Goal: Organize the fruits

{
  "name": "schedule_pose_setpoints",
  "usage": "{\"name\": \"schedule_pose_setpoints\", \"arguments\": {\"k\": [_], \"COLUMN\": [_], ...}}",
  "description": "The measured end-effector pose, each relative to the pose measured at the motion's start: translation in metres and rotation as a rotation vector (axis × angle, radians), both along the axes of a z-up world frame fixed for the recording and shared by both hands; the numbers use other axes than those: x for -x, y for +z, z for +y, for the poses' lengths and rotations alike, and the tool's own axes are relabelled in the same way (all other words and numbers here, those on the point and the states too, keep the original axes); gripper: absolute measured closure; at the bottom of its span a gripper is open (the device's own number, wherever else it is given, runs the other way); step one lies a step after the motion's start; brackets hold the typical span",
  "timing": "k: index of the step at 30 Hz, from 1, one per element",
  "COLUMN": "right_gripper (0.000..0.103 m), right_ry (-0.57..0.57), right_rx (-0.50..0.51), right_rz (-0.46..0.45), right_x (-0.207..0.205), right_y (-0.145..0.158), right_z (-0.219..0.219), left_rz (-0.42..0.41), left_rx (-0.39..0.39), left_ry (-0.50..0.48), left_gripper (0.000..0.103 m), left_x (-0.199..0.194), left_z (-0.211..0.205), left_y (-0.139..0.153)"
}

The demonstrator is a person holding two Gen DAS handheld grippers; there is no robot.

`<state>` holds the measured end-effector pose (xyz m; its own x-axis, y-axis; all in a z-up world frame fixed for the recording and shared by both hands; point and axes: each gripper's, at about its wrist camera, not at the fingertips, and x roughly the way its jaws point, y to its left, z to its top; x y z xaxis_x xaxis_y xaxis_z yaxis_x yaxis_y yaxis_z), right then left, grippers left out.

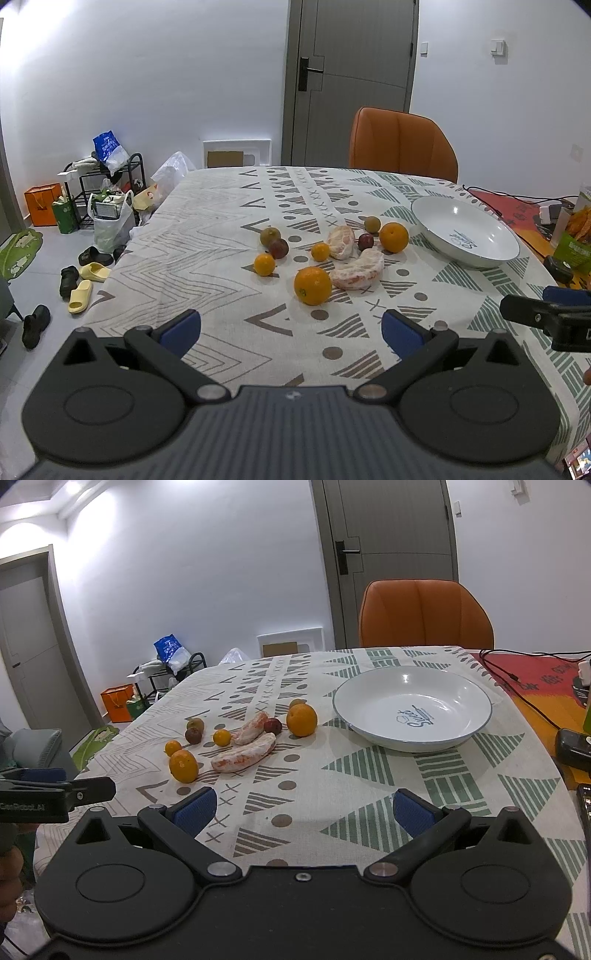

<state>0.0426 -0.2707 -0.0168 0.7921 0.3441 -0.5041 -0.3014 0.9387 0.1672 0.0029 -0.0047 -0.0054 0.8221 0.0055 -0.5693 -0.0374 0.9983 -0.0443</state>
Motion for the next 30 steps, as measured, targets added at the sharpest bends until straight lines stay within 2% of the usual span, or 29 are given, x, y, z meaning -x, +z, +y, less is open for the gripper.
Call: {"name": "schedule_pose_setpoints", "arguments": {"k": [16, 30], "right_gripper": [0.000, 0.000], "right_ry": [0.037, 0.102], "right_rx": [0.018, 0.030], "right_rz": [0.003, 0.058], "right_x": [-0.006, -0.033], "right_y": [-0.001, -0.014], "right_z": [0.007, 0.015], "left_rz": [0.002, 0.018], "left_rx": [-0.009, 0.005], "left_ry": [0.000, -0.024], "left_gripper": [0.000, 0.000], "left_x": [-0.003, -0.030], "left_z": [0.000, -0.004], "left_y": [0.001, -0.012]}}
